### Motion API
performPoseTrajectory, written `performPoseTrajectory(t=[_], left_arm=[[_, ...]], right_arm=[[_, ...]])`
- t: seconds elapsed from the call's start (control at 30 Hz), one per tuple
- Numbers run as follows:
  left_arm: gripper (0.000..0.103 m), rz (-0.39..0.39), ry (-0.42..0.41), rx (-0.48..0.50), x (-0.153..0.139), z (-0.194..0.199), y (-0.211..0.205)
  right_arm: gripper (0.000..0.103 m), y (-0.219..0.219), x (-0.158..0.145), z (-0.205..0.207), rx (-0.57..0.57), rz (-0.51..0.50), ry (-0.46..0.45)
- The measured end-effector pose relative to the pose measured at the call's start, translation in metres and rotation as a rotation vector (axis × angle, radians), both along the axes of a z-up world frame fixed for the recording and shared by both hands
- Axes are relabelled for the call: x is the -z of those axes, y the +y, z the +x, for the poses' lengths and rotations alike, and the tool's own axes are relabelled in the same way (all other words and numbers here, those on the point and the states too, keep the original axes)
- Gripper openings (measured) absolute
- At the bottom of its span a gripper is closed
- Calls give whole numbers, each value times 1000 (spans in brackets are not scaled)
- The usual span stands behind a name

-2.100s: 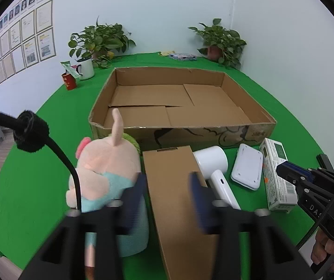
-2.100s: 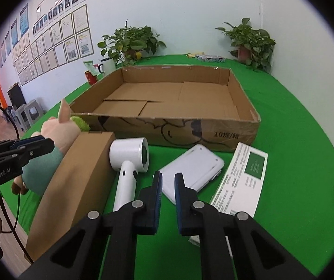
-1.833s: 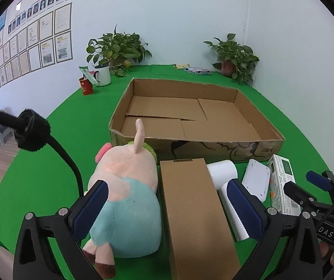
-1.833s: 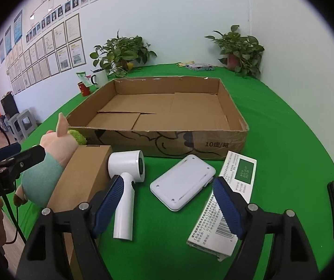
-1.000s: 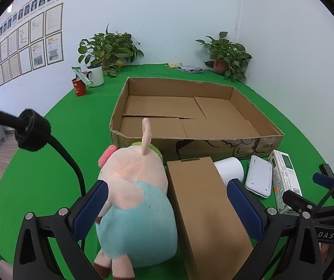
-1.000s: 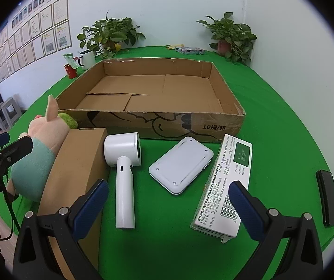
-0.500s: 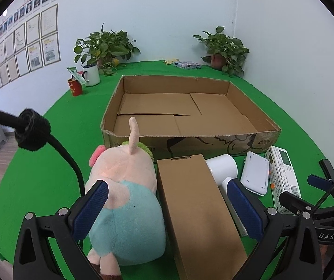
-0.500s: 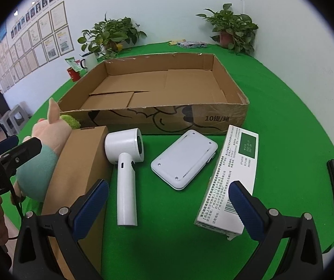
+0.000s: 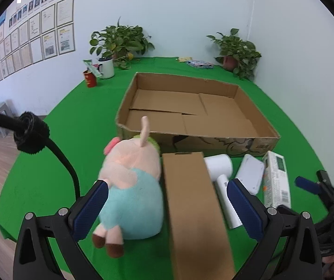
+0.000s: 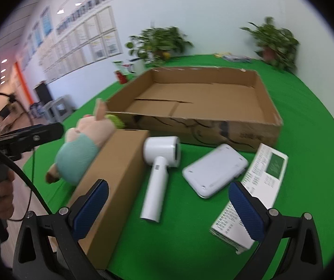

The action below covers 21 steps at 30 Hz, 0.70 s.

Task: Organize objects
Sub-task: 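Move both grippers toward the plush pig lying beside the brown box, then close the left gripper on the plush pig's body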

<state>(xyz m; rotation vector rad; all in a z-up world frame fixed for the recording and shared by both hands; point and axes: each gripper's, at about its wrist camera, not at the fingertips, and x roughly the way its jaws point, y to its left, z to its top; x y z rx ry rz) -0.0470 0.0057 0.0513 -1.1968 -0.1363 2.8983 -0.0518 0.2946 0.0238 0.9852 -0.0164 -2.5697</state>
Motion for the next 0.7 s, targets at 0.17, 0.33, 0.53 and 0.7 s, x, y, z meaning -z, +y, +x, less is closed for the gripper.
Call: performPoseTrajectory(t=[0.17,0.33,0.53,0.7], left_arm=[[101,28,-55,-30,16,4,-23],[94,28,-114,8,48,-6,-37],[73,-19,-129,57,89,-18,-56],[60,70,-63,112,96,-10,-78]], right_arm=[[102,-17,-14,10,-119,-17,63],[102,-35,-16,16,-173,-88,54],[102,-63,-16,9,-166,-126,2],[102,-97,-7,-7,-145,-87,-83]])
